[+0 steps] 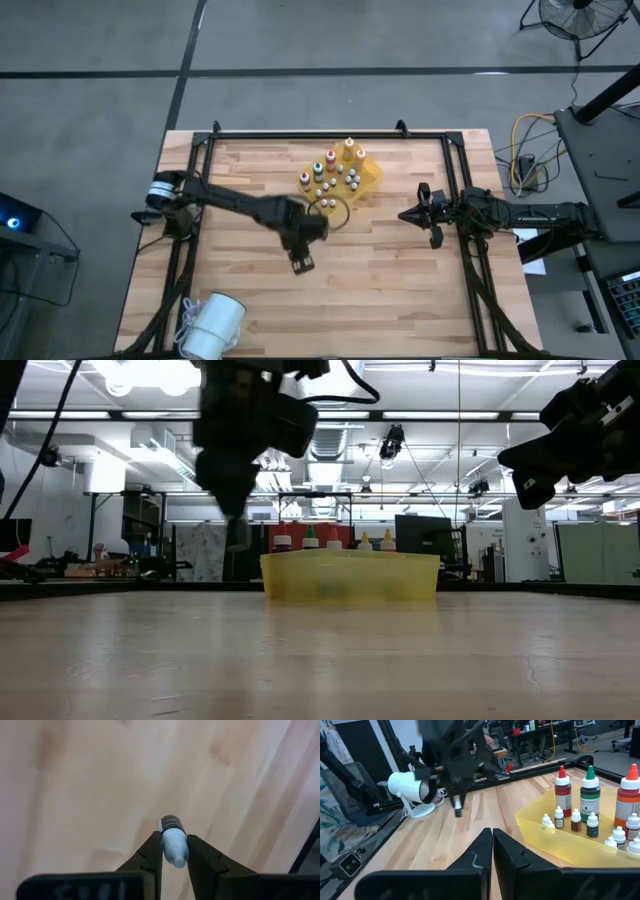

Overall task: Pick & Place food coloring
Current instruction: Put the small black food coloring bottle into the yellow bin

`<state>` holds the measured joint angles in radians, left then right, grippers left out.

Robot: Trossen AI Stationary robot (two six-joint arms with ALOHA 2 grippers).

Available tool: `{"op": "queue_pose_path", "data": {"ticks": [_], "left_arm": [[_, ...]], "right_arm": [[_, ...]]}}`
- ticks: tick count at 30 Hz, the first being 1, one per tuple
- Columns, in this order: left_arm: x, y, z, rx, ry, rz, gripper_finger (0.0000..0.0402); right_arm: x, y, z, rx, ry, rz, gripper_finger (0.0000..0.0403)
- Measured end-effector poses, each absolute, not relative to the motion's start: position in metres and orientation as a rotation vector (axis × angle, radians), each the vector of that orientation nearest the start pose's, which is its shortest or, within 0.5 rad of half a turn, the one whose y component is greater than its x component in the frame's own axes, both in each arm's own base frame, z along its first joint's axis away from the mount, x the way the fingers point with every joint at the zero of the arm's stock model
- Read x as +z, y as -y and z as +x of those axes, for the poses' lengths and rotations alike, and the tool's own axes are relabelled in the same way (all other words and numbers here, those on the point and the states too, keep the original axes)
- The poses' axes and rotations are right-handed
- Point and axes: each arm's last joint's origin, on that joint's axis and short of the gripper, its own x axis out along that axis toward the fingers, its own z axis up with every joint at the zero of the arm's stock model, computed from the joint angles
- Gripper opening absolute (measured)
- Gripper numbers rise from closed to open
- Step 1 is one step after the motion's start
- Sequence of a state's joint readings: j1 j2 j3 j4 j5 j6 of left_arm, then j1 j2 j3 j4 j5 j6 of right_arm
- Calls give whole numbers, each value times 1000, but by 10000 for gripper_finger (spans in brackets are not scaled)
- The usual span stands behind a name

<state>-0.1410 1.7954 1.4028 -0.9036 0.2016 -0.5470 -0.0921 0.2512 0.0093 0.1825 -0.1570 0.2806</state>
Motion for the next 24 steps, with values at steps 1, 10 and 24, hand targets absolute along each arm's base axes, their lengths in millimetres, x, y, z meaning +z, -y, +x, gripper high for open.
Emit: {"op": "queue_pose_path", "data": {"ticks": [1, 10, 24], "left_arm": [[234, 48, 352, 76, -1337, -504, 46], [267, -21, 366, 168, -1193, -576, 46], [281, -83, 361, 157, -1110, -488, 46]], "right_arm": [[163, 6, 113, 56, -68, 288, 9], [163, 6, 113, 56, -68, 288, 9], [163, 6, 113, 56, -68, 288, 9]]}}
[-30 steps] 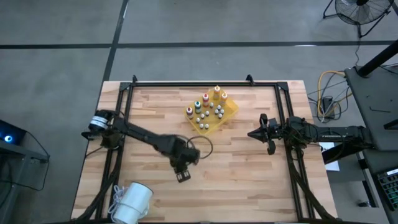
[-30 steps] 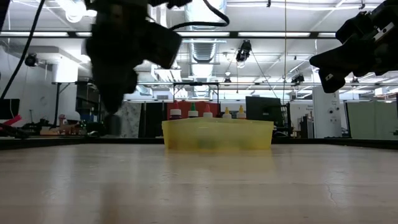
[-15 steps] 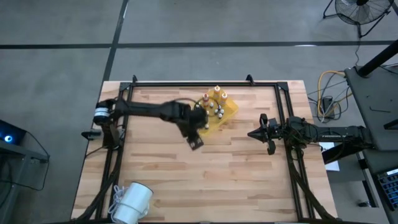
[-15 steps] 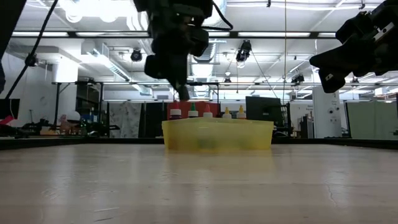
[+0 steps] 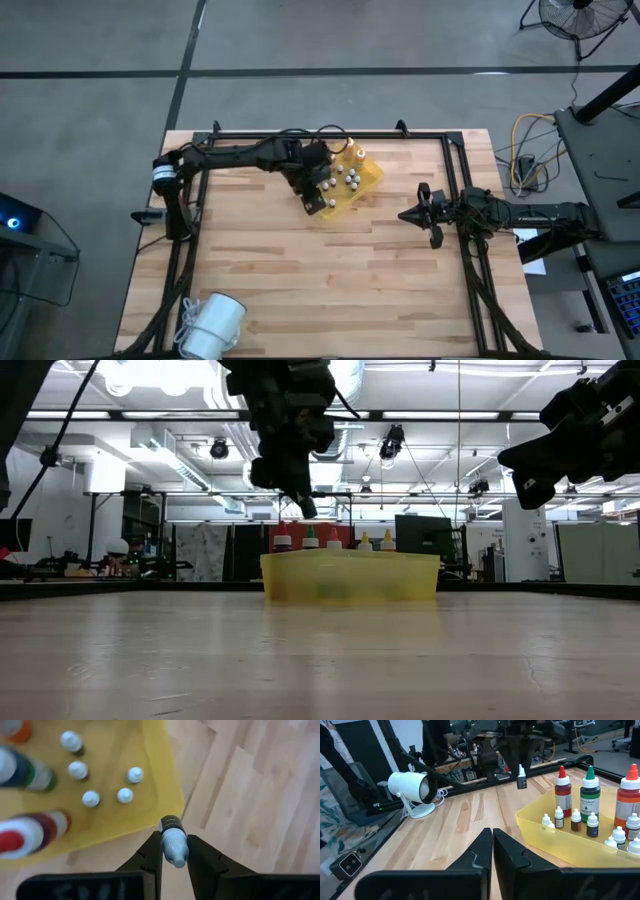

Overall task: Pick & Place food coloring
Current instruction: Put the small black food coloring bottle into the yellow bin

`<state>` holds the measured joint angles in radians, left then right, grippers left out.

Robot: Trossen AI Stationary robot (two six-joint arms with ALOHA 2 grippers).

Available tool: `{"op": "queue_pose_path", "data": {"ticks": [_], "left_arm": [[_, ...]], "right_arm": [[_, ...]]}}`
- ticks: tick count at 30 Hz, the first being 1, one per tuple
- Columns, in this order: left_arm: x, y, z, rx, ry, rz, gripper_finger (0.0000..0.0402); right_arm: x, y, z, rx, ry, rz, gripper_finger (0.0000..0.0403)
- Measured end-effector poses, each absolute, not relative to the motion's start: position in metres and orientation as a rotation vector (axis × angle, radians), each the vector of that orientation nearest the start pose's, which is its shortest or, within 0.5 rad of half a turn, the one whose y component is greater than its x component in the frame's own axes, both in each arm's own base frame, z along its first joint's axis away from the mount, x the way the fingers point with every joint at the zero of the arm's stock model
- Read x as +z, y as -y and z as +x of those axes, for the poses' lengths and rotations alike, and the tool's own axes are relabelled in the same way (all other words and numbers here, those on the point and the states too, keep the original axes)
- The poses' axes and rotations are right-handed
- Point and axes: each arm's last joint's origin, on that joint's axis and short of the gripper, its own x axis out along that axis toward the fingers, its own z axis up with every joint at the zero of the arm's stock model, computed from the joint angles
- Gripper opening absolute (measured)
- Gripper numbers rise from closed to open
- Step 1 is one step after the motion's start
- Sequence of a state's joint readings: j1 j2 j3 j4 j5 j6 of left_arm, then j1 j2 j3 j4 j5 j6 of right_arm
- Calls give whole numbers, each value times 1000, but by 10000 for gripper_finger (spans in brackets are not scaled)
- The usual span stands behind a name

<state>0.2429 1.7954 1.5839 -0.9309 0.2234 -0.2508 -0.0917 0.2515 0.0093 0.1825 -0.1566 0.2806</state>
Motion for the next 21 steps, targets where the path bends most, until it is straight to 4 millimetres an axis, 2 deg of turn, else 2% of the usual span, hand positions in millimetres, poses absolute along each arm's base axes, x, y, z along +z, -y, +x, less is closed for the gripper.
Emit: {"op": "queue_pose_path", "data": {"ticks": [4, 11, 16, 21], "left_arm": [[284, -88, 361, 57, -1097, -415, 46], [285, -104, 359, 26, -1066, -323, 46], [277, -116, 366, 47, -1077, -337, 46], [279, -131, 378, 67, -1052, -336, 46]], "right_arm": [[163, 6, 113, 56, -68, 288, 9], [163, 6, 113, 57, -67, 288, 9], [163, 6, 113, 56, -68, 288, 9], [163, 6, 113, 56, -68, 288, 9]]}}
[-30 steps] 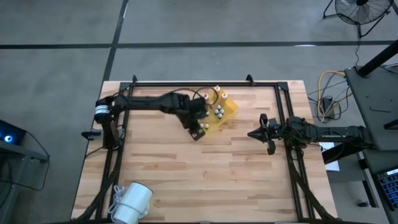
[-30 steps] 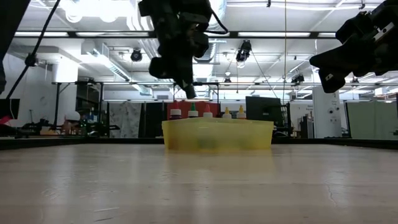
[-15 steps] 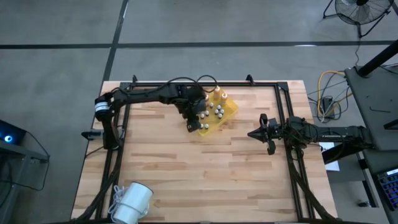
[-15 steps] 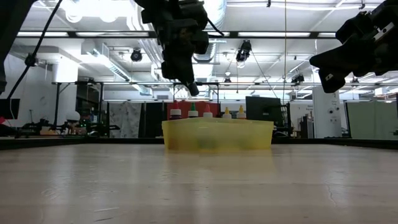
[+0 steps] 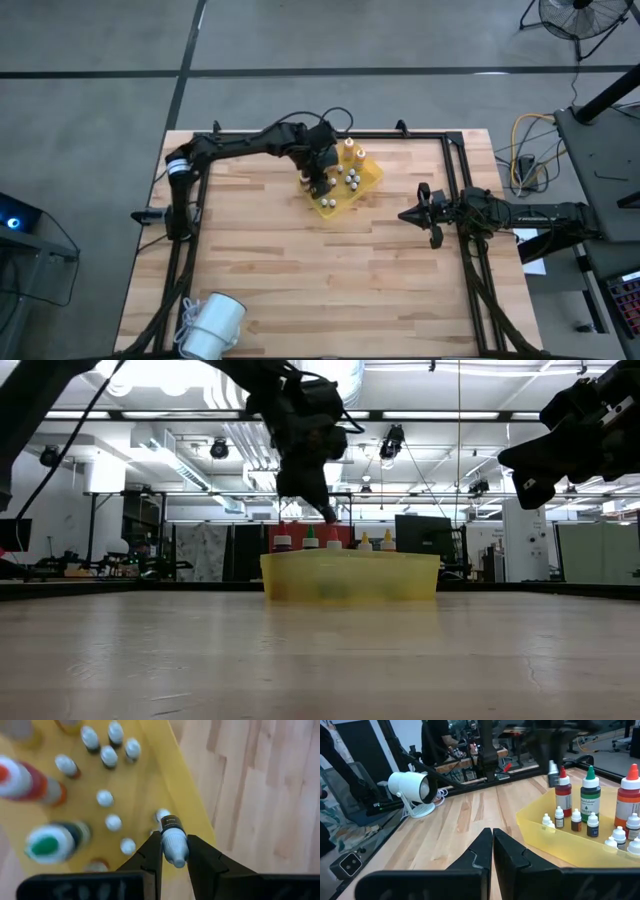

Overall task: Pick & Place food coloring
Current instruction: Put the small black food coloring bottle into the yellow bin

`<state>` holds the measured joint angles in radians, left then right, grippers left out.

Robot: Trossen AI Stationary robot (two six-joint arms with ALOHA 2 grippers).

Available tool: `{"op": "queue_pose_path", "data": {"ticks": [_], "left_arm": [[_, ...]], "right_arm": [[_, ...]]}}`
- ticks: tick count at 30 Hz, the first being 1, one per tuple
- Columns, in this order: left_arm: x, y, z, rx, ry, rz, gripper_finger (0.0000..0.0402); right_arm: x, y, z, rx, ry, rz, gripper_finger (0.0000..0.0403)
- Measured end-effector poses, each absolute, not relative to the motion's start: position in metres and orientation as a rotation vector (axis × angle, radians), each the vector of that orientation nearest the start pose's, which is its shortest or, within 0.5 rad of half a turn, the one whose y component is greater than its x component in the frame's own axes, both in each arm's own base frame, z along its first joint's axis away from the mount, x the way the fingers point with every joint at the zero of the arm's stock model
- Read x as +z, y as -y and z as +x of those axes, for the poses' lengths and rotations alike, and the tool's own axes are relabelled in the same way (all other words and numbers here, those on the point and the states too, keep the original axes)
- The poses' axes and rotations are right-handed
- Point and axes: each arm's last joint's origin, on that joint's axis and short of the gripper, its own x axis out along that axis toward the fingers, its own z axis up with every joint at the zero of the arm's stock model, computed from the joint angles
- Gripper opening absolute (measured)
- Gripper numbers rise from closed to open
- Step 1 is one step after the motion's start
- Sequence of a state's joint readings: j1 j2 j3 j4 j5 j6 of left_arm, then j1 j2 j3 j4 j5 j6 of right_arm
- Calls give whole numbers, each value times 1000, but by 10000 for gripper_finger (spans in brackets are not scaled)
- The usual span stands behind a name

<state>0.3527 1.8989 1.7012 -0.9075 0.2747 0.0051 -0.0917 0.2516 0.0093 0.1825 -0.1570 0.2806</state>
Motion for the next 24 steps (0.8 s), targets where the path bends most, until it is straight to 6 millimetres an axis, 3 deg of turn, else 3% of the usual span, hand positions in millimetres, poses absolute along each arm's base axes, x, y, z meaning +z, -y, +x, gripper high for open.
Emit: {"op": "queue_pose_path", "data": {"ticks": [10, 17, 24], "left_arm": [[284, -153, 411, 40, -1000, -242, 46], [272, -162, 429, -4, -1004, -213, 46], [252, -164, 433, 21, -1070, -198, 46]], "right_arm": [[163, 6, 113, 56, -68, 288, 9], [163, 6, 113, 56, -68, 288, 9], [163, 6, 113, 56, -68, 288, 9]]}}
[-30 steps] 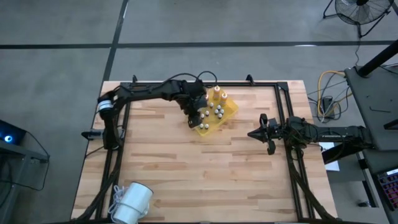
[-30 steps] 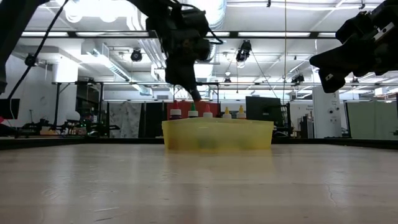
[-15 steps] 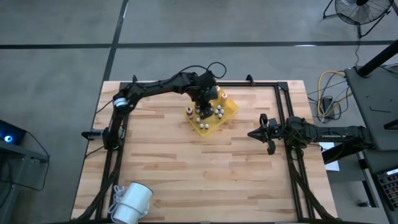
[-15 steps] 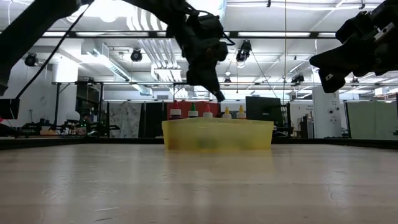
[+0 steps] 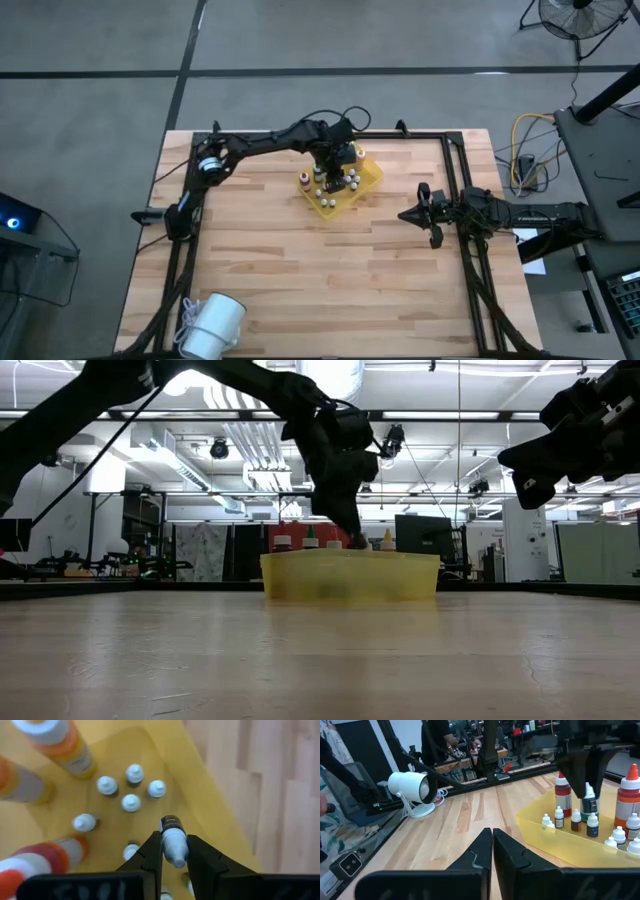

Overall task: Pick & Place food coloring
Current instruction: Put the small black food coloring bottle into the yellow bin

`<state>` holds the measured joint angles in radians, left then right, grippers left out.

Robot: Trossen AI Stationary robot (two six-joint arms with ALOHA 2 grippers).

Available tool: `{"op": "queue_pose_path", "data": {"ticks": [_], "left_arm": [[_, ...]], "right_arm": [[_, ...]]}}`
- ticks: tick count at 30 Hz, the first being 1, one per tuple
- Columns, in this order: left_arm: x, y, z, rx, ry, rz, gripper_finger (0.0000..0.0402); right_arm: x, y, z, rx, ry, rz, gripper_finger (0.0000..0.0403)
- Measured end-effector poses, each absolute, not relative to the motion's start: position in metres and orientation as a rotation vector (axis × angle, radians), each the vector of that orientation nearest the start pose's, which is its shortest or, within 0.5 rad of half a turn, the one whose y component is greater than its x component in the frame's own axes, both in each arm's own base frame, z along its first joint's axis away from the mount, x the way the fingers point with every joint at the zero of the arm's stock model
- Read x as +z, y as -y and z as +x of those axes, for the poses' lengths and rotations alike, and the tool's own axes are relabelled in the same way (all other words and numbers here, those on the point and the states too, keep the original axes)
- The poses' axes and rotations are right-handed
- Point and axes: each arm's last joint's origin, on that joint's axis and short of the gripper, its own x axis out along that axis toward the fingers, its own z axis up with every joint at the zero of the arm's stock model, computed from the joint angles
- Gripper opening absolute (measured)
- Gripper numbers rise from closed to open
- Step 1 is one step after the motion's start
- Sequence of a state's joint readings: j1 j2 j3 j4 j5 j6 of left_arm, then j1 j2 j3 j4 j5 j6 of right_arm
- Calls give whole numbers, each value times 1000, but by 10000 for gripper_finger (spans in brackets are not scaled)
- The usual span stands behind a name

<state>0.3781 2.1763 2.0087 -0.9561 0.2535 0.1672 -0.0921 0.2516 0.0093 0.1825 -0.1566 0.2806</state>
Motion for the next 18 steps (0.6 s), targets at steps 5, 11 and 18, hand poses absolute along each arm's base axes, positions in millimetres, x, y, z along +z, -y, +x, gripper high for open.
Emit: {"op": "queue_pose_path", "data": {"ticks": [5, 11, 18], "left_arm": [[242, -161, 436, 24, -1113, -157, 46], [235, -158, 439, 3, -1143, -147, 46], [234, -152, 440, 64, -1177, -91, 46]], "right_arm": [[163, 6, 113, 56, -68, 288, 9], [163, 6, 113, 56, -68, 288, 9], [163, 6, 113, 56, -68, 288, 9]]}}
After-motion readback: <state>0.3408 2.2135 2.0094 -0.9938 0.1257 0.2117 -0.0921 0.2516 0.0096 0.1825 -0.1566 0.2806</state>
